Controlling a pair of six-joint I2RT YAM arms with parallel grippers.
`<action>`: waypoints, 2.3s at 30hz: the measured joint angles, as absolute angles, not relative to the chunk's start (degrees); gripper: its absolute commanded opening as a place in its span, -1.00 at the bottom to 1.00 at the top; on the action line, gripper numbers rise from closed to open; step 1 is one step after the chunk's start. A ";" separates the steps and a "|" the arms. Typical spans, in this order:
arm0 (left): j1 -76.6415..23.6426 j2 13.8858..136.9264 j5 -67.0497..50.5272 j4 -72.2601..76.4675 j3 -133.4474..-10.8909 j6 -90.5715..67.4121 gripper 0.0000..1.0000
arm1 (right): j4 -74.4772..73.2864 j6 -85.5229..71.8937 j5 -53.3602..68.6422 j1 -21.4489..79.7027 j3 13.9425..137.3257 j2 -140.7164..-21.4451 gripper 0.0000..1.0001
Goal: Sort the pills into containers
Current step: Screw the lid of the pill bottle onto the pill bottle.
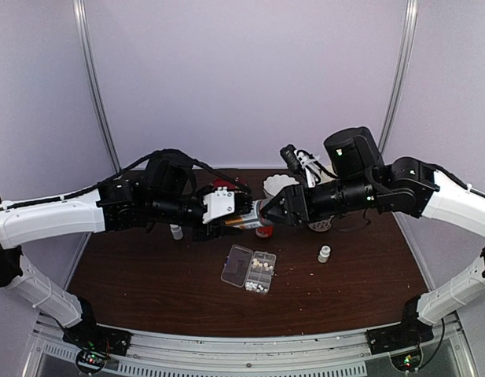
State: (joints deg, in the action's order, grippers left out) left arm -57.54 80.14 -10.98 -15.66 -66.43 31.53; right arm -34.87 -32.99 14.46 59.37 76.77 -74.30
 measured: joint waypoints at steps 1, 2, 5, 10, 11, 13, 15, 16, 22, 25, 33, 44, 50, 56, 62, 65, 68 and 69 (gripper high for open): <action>-57.58 80.14 -8.49 -14.20 -66.43 33.39 -1.00 | -33.30 -36.86 14.17 58.78 76.73 -74.35 -1.00; -57.58 80.14 -6.17 -12.64 -66.41 35.07 -1.00 | -32.01 -39.66 14.04 58.35 76.73 -74.41 -1.00; -57.58 80.14 -0.23 -7.97 -66.41 39.09 -1.00 | -26.81 -48.23 14.11 56.47 76.62 -74.87 -1.00; -57.47 80.12 5.85 -4.29 -66.41 42.50 -1.00 | -18.87 -59.24 15.68 54.11 74.24 -75.11 -0.87; -57.47 80.12 6.87 -3.95 -66.39 43.13 -1.00 | -17.17 -61.54 16.19 53.74 73.41 -75.11 -0.80; -57.49 80.12 8.29 -3.49 -66.22 44.31 -1.00 | -13.04 -66.24 17.26 53.04 71.02 -74.83 -0.68; -57.49 80.12 9.13 -3.18 -65.84 45.06 -1.00 | -8.88 -70.48 18.44 52.45 68.31 -74.37 -0.37; -57.49 80.12 9.28 -3.11 -65.67 45.17 -1.00 | -7.99 -71.53 18.81 52.27 67.77 -74.32 -0.14; -58.46 80.20 8.58 -0.43 -65.65 42.83 -1.00 | -9.17 -68.86 23.05 52.10 68.23 -73.41 0.68; -59.00 80.12 6.66 0.60 -65.65 40.18 -1.00 | -13.04 -63.44 25.56 52.23 68.42 -71.94 0.82; -58.17 80.09 -0.95 -3.11 -66.24 34.04 -1.00 | -23.18 -38.06 24.60 50.74 67.99 -62.61 0.78; -54.72 81.17 -26.59 -11.81 -70.91 19.49 -1.00 | -28.84 16.56 20.56 55.16 63.64 -53.30 0.58; -53.56 83.48 -36.91 -17.37 -72.93 15.00 -1.00 | -28.12 34.54 18.57 58.52 61.41 -52.80 0.51; -53.56 85.86 -39.88 -22.68 -74.65 14.41 -1.00 | -27.57 41.85 18.52 58.96 66.70 -57.80 0.60; -53.56 85.95 -40.12 -24.34 -74.65 14.41 -1.00 | -27.35 44.93 18.37 59.53 67.61 -61.60 0.58; -53.56 85.95 -40.18 -24.67 -74.65 14.44 -1.00 | -27.81 46.28 18.39 59.70 68.47 -62.83 0.56; -53.56 86.04 -40.38 -24.80 -74.74 14.59 -1.00 | -28.38 47.20 18.39 59.77 70.28 -63.90 0.55; -53.56 86.19 -40.56 -25.02 -74.87 14.70 -1.00 | -28.58 47.48 18.41 59.77 70.78 -64.16 0.54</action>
